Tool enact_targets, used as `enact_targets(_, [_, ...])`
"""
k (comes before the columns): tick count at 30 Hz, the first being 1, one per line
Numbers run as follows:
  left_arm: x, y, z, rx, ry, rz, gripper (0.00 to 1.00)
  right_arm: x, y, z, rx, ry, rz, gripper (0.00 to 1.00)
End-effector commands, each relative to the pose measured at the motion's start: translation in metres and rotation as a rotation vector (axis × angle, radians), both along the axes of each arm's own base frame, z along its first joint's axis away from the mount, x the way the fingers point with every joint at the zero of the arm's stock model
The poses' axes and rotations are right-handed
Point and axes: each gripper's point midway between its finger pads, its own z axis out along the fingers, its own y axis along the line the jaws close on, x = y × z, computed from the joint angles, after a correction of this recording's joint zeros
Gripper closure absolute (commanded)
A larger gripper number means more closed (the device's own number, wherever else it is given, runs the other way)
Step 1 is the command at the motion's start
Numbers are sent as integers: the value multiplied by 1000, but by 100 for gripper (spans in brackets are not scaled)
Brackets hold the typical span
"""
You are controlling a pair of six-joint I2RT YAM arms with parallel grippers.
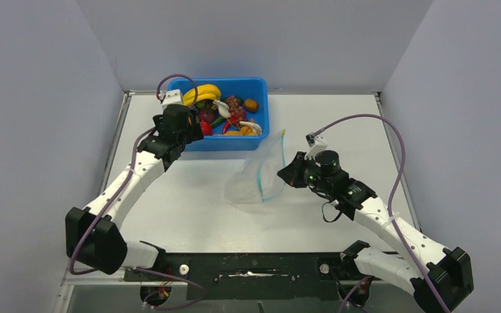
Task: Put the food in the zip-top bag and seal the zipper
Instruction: Pick up the fake vegetable from the bin.
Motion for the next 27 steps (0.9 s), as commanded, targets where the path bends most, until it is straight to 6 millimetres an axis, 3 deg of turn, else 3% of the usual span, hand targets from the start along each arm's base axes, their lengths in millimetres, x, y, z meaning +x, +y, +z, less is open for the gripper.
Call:
enact_targets(1, [32,34,13,139,-17,49,28,11,0,30,20,-85,-9,100])
enact_targets(8, [80,44,3,263,48,35,28,13,2,33,30,-82,-4,100])
enact_targets(18, [143,45,-37,351,196,-26,27,14,1,37,31,-80,-15,100])
enact_targets(27, [154,57,-71,398,286,-5,27,16,-2,39,34,-83,-36,100])
